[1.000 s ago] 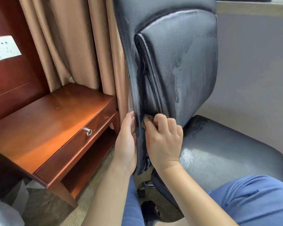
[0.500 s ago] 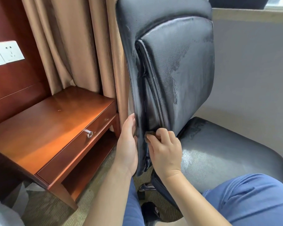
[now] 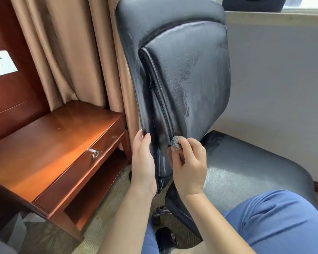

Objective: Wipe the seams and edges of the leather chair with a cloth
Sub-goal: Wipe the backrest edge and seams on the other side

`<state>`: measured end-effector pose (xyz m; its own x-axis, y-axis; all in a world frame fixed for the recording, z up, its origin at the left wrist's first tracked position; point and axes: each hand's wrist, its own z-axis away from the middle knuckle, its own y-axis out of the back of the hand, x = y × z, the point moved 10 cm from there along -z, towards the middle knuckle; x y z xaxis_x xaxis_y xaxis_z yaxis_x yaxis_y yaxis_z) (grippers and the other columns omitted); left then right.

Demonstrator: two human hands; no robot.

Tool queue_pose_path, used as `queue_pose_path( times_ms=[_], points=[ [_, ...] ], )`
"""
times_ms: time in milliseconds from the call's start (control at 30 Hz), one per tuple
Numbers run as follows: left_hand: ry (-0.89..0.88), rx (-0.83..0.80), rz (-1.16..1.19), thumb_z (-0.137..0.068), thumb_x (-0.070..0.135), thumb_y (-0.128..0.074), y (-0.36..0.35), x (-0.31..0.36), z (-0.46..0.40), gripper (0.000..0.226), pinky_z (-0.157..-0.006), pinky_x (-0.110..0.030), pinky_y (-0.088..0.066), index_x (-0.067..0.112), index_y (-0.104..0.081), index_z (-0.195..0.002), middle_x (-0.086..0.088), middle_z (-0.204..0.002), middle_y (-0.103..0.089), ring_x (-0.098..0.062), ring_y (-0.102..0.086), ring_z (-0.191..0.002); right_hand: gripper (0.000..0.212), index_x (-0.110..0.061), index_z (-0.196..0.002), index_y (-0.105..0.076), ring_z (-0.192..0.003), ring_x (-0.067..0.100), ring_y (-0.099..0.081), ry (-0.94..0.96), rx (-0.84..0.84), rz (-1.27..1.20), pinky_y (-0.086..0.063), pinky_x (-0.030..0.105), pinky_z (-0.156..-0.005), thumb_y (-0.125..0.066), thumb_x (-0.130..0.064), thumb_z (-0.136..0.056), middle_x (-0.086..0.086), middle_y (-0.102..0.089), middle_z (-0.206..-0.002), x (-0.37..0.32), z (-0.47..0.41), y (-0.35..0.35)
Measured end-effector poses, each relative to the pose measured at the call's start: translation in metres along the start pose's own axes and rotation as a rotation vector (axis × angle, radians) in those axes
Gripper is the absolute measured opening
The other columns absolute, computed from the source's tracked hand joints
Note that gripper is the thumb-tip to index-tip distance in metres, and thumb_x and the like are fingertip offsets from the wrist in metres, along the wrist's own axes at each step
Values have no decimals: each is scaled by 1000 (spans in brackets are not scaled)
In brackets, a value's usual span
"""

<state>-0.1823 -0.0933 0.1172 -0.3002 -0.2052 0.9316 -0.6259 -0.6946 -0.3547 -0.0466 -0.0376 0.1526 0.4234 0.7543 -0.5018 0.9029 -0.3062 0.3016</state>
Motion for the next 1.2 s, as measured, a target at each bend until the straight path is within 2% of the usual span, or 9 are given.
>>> queue_pose_path(
  times_ms=[100, 233, 400, 533, 700, 867, 1000, 1100, 1200],
  points=[
    [-23, 32, -5, -94, 36, -49, -1, -1, 1, 50, -116, -43, -30, 31, -41, -143, 8, -147, -45, -11, -40, -137, 28, -13, -104, -66, -90, 21, -51, -78, -30, -7, -44, 28, -76, -71, -4, -78, 1, -58, -101, 10, 12, -2],
    [-52, 85, -7, -100, 23, -45, 1, 5, 1, 42, -116, -42, -31, 24, -45, -142, 3, -145, -48, -13, -42, -135, 19, -8, -97, -69, -87, 20, -53, -109, -7, -75, -43, 22, -74, -61, -14, -80, 2, -62, -96, 6, -2, 2],
    [-59, 92, -25, -96, 25, -48, 2, 0, 0, 45, -115, -44, -32, 27, -45, -141, 4, -146, -47, -13, -41, -136, 21, -7, -99, -68, -88, 21, -54, -80, -8, -78, -43, 20, -78, -62, -19, -83, 4, -62, -98, 8, 0, 0],
    [-65, 108, 6, -95, 19, -50, 1, -1, 2, 46, -113, -41, -35, 26, -45, -141, 7, -142, -52, -10, -46, -132, 26, -15, -107, -56, -90, 21, -53, -109, -79, -33, -44, 26, -77, -60, -28, -85, 6, -60, -101, 26, 31, -9],
    [-73, 136, -28, -84, 23, -54, 4, -5, 5, 55, -113, -43, -36, 25, -48, -139, 5, -142, -51, -13, -46, -133, 27, -6, -97, -67, -87, 19, -51, -214, -46, -121, -44, 31, -76, -58, -26, -81, 7, -59, -95, 29, 24, -4],
    [-67, 131, -60, -89, 18, -53, 7, -7, 5, 48, -111, -44, -38, 23, -50, -137, 3, -139, -54, -14, -48, -131, 26, -6, -97, -69, -86, 20, -50, -190, -2, -140, -43, 24, -77, -61, -25, -82, 7, -58, -92, 14, 2, 1],
    [-64, 147, -44, -93, 9, -51, 7, -5, 7, 43, -110, -44, -40, 18, -52, -135, 0, -134, -58, -16, -53, -126, 23, -7, -94, -67, -85, 18, -48, -162, -40, -84, -38, 15, -78, -62, -26, -81, 9, -58, -91, 26, 22, -5],
    [-78, 154, -43, -95, 5, -48, 6, -1, 10, 41, -107, -41, -44, 18, -54, -133, 2, -129, -62, -13, -58, -120, 19, -15, -91, -61, -82, 20, -51, -251, -56, -131, -43, 25, -72, -60, -30, -79, 5, -55, -90, 33, 30, -6],
    [-86, 160, -35, -94, 4, -48, 5, 1, 12, 40, -107, -40, -44, 17, -56, -131, 1, -128, -62, -13, -58, -119, 20, -8, -85, -66, -77, 26, -54, -238, 12, -164, -44, 28, -69, -63, -26, -77, 6, -55, -87, 16, 4, 2]
  ],
)
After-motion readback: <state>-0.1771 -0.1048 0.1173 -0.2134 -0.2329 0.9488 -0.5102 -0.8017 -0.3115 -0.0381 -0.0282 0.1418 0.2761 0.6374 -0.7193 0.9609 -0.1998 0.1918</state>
